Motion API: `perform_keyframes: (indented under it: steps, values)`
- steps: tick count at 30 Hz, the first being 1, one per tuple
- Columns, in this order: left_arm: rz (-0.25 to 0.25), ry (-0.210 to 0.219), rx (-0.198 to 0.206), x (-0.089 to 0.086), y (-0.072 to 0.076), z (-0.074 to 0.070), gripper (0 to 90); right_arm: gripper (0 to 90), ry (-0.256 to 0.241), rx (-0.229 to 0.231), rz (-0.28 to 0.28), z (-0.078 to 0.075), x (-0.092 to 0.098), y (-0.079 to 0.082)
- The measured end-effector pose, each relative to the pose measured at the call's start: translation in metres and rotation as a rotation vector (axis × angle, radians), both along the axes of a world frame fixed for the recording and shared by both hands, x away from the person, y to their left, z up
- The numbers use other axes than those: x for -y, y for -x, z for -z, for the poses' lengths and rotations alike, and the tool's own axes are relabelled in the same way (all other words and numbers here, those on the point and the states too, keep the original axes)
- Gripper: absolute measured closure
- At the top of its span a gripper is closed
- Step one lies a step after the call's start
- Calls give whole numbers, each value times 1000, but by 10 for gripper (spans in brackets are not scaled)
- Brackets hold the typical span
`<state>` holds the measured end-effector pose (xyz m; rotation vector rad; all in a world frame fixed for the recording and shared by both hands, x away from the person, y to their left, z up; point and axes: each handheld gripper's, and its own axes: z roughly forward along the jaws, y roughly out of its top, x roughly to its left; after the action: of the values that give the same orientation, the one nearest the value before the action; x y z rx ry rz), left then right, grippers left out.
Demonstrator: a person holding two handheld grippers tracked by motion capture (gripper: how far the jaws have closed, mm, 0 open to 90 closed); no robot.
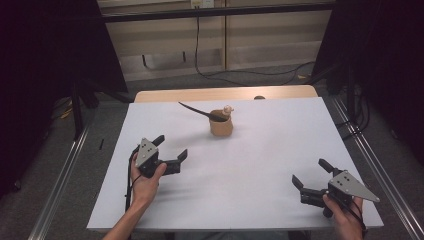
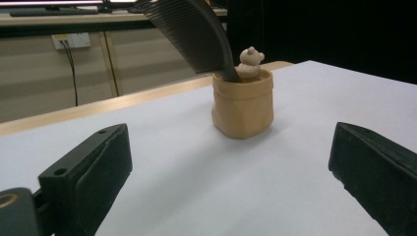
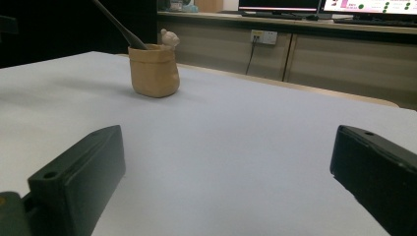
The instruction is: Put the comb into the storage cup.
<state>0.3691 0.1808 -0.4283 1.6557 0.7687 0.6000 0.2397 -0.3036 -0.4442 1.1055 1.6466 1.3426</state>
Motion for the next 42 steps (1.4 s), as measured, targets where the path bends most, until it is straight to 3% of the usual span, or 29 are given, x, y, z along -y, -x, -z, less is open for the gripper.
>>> perform_keyframes:
  steps: [4,5,9,15,19,25,29,32,34,35,40,42]
  values:
    - [8,15,-26,-4,11,0,28,0,0,-1,3,0,0,0]
    - [5,2,-17,-4,13,0,28,0,0,-1,5,0,1,0]
    - [2,25,-3,-8,20,-1,28,0,-2,-1,6,0,1,1]
    - [7,-7,-26,-18,30,5,28,0,4,0,7,-1,2,1]
    - [-20,-14,-24,-28,37,7,28,0,5,4,10,-1,2,2]
    - [-42,10,-33,-37,49,6,28,0,0,1,15,-1,3,2]
    - [-49,5,-18,-42,58,6,28,0,1,3,21,-1,3,2]
    - [-77,8,-24,-45,63,7,28,0,2,3,23,-1,4,2]
    - [-107,-12,-18,-49,66,8,28,0,1,5,19,-1,4,3]
    - [-109,10,-14,-50,68,8,28,0,-4,0,20,-1,5,4]
    - [-126,20,-24,-56,74,9,28,0,-3,-5,22,0,5,4]
    - [-164,1,13,-57,76,8,29,0,-5,-5,22,0,4,4]
